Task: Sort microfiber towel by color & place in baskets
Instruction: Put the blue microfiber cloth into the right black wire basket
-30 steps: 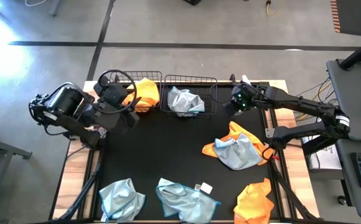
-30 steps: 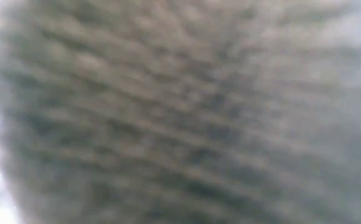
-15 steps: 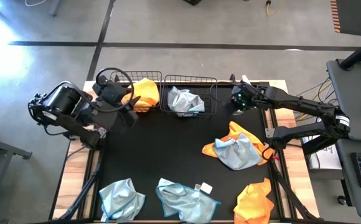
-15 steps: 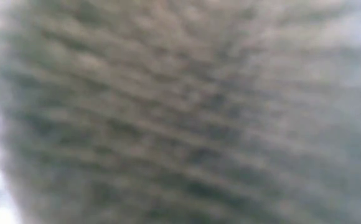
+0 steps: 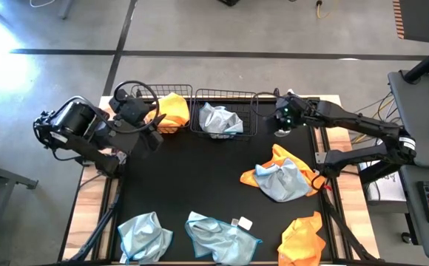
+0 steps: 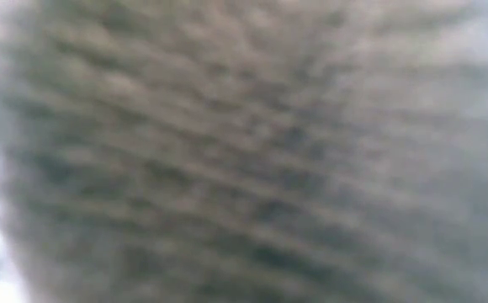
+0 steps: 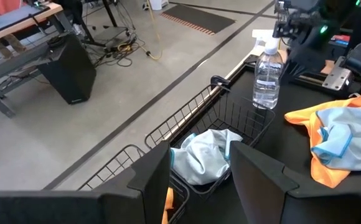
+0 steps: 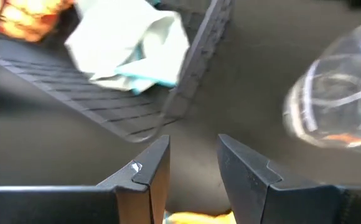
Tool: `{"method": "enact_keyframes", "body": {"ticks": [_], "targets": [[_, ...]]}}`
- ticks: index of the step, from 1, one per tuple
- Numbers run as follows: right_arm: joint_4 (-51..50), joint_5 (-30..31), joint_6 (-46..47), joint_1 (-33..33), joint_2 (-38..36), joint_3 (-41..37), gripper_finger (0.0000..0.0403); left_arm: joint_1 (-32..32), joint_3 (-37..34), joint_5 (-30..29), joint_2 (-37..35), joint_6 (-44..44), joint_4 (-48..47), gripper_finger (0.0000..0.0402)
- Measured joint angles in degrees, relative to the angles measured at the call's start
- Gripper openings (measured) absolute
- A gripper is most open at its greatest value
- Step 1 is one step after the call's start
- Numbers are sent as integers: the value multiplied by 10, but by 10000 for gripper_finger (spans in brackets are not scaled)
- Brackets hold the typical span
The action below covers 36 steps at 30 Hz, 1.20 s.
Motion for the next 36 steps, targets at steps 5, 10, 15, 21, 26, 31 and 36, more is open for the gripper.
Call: {"method": "enact_keyframes", "body": {"ticks": [5, 10, 15, 21, 26, 31, 36], "targets": [[-20, -76, -7, 9, 0, 62, 125, 0, 0, 0, -4, 0, -6, 151], [-70, -80, -15, 44, 0, 139, 125, 0, -1, -1, -9, -4, -12, 151], [-138, -70, -5, 87, 0, 199, 125, 0, -1, -1, -14, -4, -12, 151], [-222, -60, 64, 157, 0, 221, 125, 0, -2, -2, -21, -4, -13, 151], [-244, -59, 127, 222, 2, 208, 125, 0, -2, -14, -23, -6, -14, 151], [-253, -45, 157, 277, 29, 190, 125, 0, -2, -15, -24, -9, -14, 151], [-259, -43, 124, 299, 79, 167, 125, 0, -2, -15, -24, -9, -14, 151]]}}
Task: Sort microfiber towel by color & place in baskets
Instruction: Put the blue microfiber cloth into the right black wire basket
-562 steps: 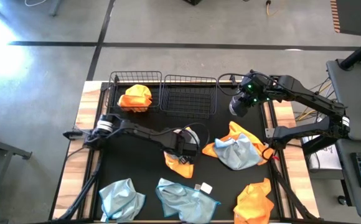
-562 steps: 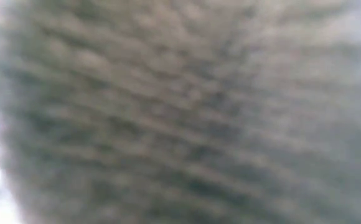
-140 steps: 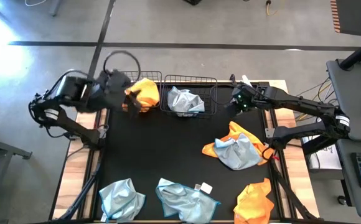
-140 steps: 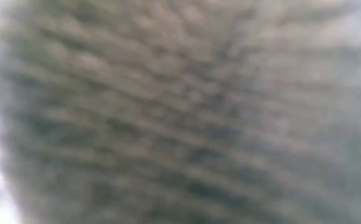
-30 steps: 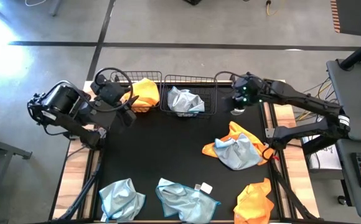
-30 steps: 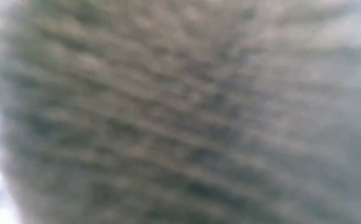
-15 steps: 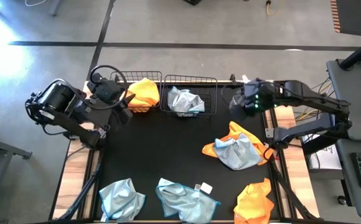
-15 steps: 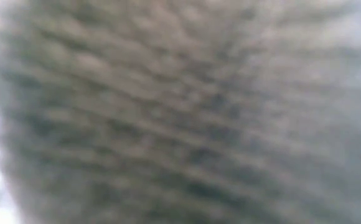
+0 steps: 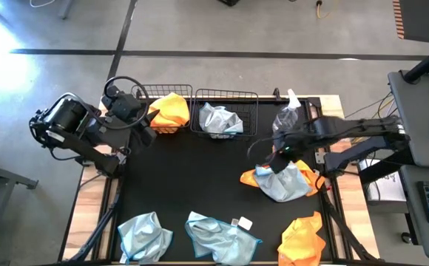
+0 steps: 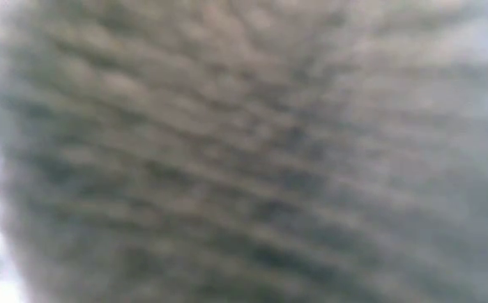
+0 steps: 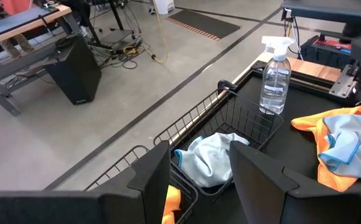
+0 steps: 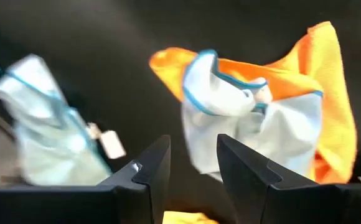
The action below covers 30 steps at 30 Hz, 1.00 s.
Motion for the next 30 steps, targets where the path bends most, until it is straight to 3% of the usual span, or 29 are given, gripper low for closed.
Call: {"method": "enact_keyframes", "body": {"ticks": [11, 20, 30], "targets": [[-50, 4, -181, 0, 147, -46, 125, 0, -1, 0, -1, 4, -8, 151], [-46, 27, -196, 1, 249, -38, 125, 0, -1, 19, -9, 4, -22, 151], [-4, 44, -234, 1, 301, -28, 125, 0, -1, 20, -13, 3, -27, 151]]}}
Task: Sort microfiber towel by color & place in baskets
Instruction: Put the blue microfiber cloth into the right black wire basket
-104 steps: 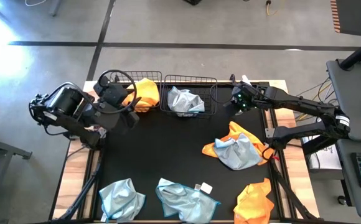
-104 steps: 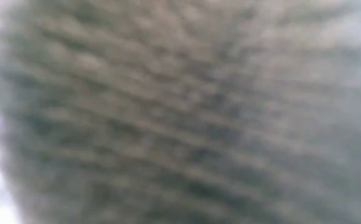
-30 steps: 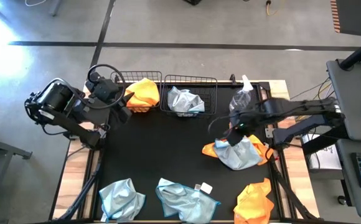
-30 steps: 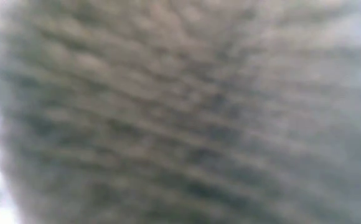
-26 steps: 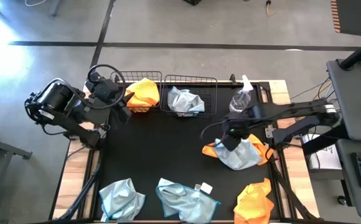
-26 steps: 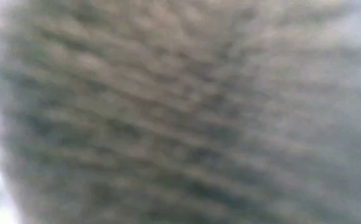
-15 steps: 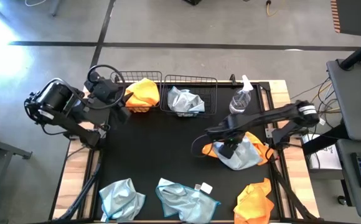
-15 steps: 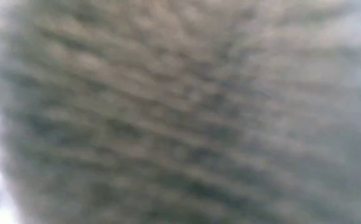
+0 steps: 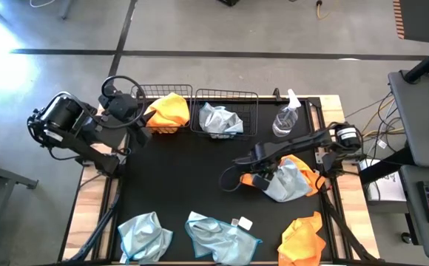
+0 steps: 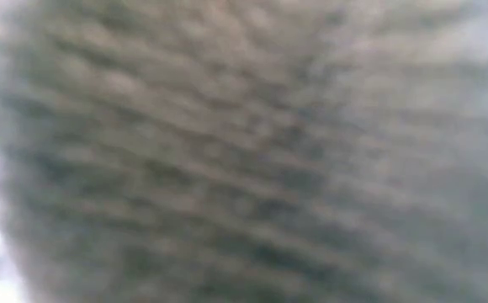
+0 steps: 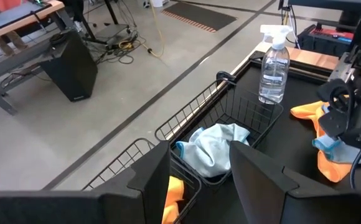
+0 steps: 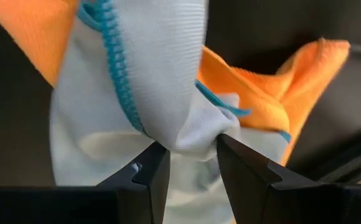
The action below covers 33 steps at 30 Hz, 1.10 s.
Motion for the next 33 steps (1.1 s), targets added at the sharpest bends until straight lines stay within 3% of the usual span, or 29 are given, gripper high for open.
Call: {"method": "enact_keyframes", "body": {"ticks": [10, 26, 33], "targets": [[76, 44, -12, 0, 1, 0, 125, 0, 0, 0, 2, -10, 0, 151], [80, 44, 8, 0, 1, -3, 124, 0, 0, 10, 5, -16, 0, 151], [80, 43, 18, 0, 1, -3, 79, 0, 0, 12, 5, -16, 1, 151]]}}
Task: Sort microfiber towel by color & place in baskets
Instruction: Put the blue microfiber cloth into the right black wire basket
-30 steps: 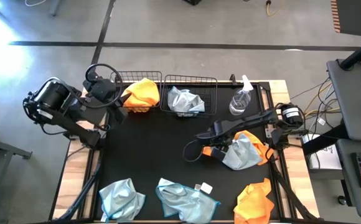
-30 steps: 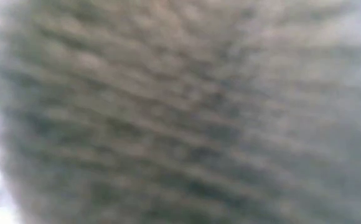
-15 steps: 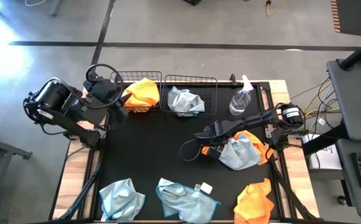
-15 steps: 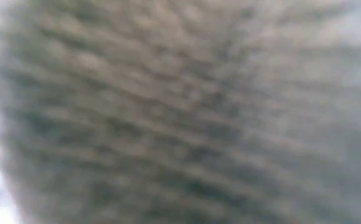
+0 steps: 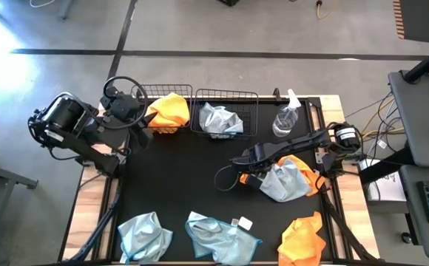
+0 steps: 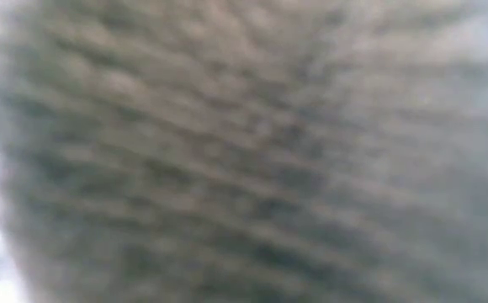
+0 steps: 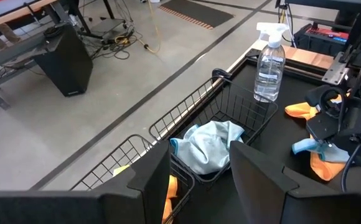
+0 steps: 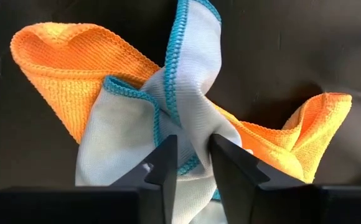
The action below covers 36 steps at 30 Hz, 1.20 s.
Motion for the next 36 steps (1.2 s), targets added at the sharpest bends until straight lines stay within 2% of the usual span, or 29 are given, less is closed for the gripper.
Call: {"method": "enact_keyframes", "body": {"ticks": [8, 22, 36], "targets": [[0, -4, 1, 0, 0, 0, 12, 0, 0, 4, 0, -6, 0, 151], [-3, -21, 3, 0, -5, 11, 9, 0, 0, 4, 0, -8, 0, 151], [-4, -15, -9, 0, -34, 128, 9, 0, 0, 4, 0, -13, 0, 151]]}}
